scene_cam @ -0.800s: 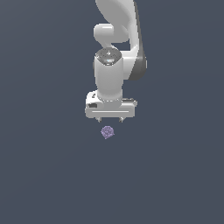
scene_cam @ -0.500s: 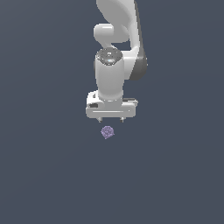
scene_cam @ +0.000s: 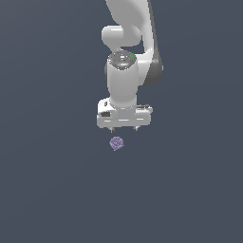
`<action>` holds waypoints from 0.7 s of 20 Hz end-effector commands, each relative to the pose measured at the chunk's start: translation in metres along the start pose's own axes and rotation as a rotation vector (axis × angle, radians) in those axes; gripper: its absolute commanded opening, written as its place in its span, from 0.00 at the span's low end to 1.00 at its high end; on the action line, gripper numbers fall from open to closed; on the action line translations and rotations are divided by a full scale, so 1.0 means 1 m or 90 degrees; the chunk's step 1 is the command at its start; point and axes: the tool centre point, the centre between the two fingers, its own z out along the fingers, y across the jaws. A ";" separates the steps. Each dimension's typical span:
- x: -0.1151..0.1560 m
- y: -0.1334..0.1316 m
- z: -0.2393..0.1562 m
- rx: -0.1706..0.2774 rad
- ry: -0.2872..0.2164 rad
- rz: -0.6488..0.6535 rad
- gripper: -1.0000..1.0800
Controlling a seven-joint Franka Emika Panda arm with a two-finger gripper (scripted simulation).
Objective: Pick up the object and move it to a goal position.
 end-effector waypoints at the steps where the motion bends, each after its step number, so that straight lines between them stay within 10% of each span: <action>1: 0.000 0.001 0.001 0.000 0.000 -0.002 0.96; 14: -0.007 0.014 0.030 -0.008 -0.010 -0.099 0.96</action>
